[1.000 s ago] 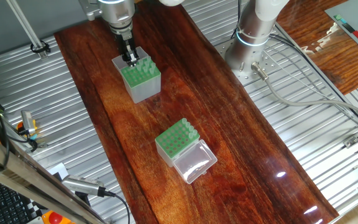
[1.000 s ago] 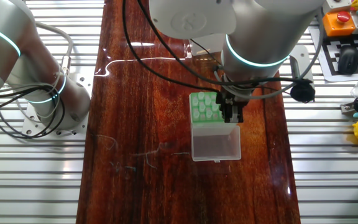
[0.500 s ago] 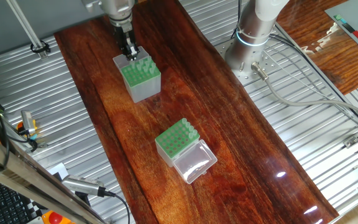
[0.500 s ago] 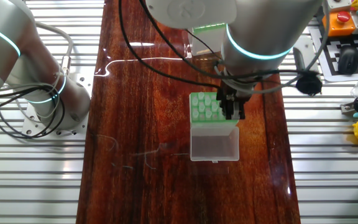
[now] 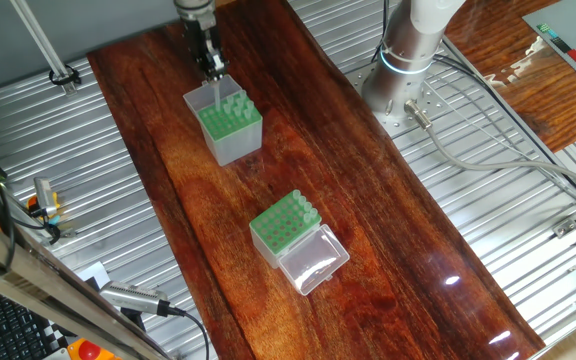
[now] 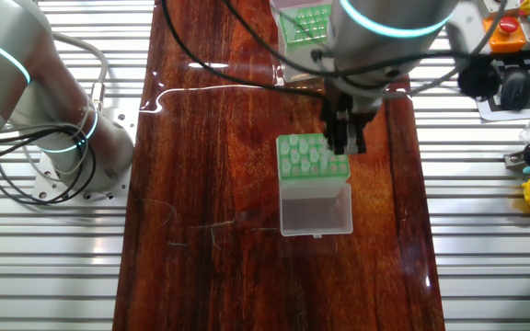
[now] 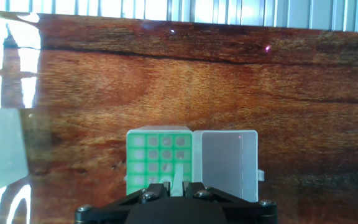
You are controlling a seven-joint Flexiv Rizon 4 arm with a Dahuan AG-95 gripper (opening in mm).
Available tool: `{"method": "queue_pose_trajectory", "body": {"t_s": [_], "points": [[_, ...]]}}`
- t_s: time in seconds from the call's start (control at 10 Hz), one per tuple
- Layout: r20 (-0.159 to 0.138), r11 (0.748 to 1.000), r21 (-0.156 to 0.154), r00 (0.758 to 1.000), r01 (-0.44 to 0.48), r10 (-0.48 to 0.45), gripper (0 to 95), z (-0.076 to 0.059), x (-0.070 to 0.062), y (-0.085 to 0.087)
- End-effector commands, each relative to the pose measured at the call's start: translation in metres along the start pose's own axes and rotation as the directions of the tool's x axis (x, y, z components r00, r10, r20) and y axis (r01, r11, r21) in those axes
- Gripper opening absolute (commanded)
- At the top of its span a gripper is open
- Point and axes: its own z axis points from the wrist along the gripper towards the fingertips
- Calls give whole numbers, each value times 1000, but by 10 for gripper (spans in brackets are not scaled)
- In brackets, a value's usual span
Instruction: Transfer all large pipette tips from one holder to another
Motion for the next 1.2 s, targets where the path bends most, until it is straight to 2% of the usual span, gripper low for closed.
{"method": "queue_pose_trajectory", "body": {"t_s": [0.1,1.0,1.1,1.2], "points": [[-3,1000,-2,1000,10,-10,0,-7,0,0],[-2,998,14,998,68,-68,0,-7,0,0],[-1,997,14,998,70,-70,0,-10,1,2],[-1,997,14,997,73,-73,0,-22,3,5]]}}
